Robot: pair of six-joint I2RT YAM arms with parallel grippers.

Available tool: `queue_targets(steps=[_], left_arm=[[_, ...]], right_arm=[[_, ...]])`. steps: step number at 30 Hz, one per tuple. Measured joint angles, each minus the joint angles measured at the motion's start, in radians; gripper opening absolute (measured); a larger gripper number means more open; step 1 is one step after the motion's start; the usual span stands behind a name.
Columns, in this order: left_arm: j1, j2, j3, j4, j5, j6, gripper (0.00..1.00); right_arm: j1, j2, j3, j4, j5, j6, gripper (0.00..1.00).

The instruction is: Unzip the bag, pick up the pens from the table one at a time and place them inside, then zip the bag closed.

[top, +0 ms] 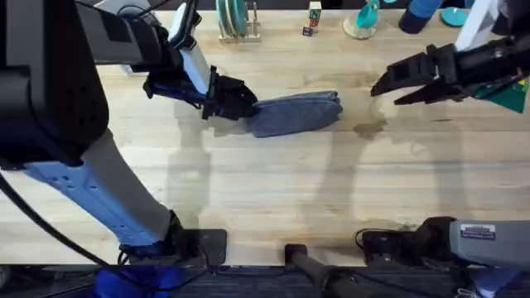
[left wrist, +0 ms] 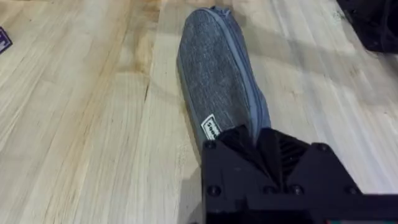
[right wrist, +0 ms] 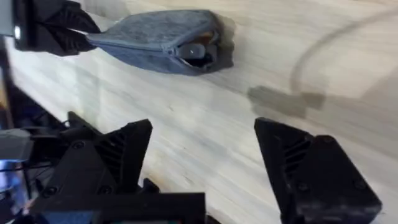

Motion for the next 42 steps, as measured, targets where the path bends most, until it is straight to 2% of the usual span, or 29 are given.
queue_targets(steps=[14, 27, 42], left_arm=[[0.0, 0.0, 0.0, 0.0, 0.0, 0.0, 0.041], [0.0, 0.0, 0.0, 0.0, 0.0, -0.003, 0.042], [0.0, 0.0, 0.0, 0.0, 0.0, -0.003, 0.041]], right_arm=[[0.0, 0.211, 0.0, 0.053, -0.215, -0.094, 0.996], [0.007, 0.3, -0.003, 0.148, -0.294, -0.108, 0.996], [0.1, 0.412, -0.003, 0.252, -0.371, -0.102, 0.996]])
